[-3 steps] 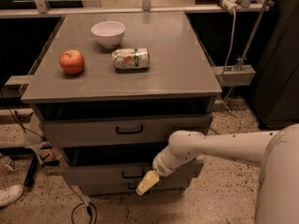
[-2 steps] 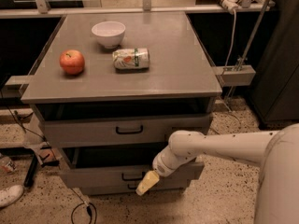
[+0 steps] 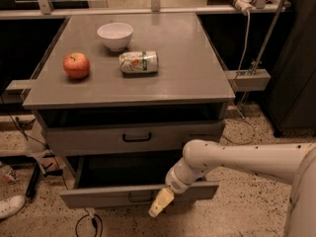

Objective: Open middle drawer

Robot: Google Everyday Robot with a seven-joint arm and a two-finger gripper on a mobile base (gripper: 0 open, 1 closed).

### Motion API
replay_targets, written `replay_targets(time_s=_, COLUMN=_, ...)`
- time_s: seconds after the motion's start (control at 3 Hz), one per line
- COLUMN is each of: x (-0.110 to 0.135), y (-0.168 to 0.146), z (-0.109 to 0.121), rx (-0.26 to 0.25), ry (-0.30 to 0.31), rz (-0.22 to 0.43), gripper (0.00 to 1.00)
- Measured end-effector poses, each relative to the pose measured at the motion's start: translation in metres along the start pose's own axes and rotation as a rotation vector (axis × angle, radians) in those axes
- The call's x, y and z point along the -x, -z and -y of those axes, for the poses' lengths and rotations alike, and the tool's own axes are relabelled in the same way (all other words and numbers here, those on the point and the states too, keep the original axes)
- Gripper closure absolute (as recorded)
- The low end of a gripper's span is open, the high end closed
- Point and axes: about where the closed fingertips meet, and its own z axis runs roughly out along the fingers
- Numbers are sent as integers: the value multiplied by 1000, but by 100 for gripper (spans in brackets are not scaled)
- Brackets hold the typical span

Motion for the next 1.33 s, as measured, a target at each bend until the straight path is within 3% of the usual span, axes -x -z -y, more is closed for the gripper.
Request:
replay_targets(time_s=0.33, x=-19, y=7, z=-27, rx=68, ry=45, rz=-38, gripper=0)
replay_targets(time_s=0.67, x=-21, y=6, z=-28, rx=74, ry=50, rz=-46, gripper=0)
replay_targets(time_s=1.33, x=14, y=5, z=-5, rx=18, ry=125, rz=-35, gripper=0)
